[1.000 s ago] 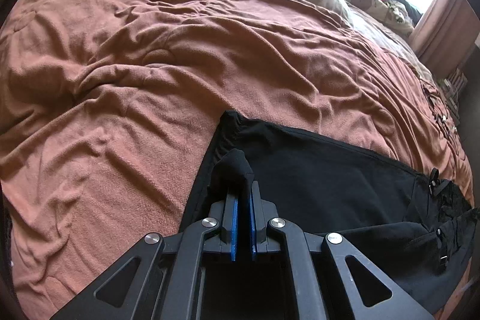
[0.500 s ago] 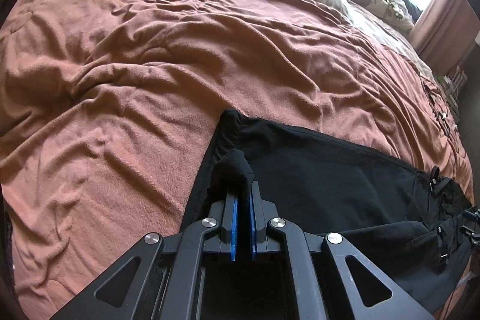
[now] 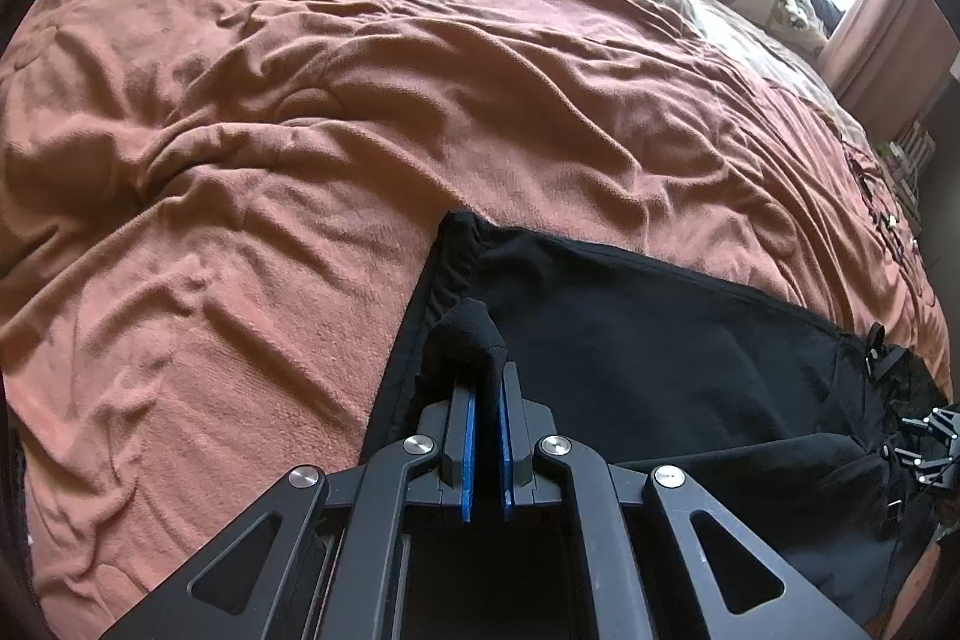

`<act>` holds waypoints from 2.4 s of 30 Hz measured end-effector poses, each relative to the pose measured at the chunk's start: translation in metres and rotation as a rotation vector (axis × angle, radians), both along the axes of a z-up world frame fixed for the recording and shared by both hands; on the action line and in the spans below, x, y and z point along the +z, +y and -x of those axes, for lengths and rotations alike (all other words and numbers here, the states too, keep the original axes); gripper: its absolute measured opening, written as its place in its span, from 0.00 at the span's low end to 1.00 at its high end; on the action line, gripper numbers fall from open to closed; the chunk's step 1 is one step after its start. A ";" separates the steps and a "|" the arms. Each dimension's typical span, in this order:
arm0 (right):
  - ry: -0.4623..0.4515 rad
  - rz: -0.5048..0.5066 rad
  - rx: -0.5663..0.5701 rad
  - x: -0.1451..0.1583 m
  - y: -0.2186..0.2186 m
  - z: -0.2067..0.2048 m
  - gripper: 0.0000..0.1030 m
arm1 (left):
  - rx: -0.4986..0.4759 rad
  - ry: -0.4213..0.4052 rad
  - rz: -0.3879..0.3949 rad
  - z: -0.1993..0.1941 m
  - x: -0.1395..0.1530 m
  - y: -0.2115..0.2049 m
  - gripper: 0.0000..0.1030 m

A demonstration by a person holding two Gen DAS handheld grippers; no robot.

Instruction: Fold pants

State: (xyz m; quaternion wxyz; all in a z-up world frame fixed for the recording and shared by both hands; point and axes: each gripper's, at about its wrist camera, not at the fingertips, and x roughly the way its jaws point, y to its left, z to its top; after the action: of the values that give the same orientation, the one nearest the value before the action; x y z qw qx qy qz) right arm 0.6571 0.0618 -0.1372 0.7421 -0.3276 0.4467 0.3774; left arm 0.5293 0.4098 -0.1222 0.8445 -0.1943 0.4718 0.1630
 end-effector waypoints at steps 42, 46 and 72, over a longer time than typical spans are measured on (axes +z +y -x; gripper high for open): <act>-0.324 -0.003 -0.178 0.014 0.037 -0.025 0.00 | 0.019 0.099 0.023 -0.084 -0.021 0.016 0.06; -0.357 0.001 -0.229 0.005 0.044 -0.038 0.00 | 0.024 0.092 0.041 -0.088 -0.024 0.017 0.15; -0.211 -0.346 -0.460 0.071 -0.110 0.083 0.60 | 0.065 -0.016 0.056 0.051 0.035 0.008 0.56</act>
State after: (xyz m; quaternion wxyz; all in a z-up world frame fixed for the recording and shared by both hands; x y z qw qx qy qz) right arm 0.5737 -0.0483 -0.0662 0.8951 -0.1239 0.3588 0.2339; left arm 0.4779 0.4177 -0.0875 0.8368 -0.2345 0.4626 0.1757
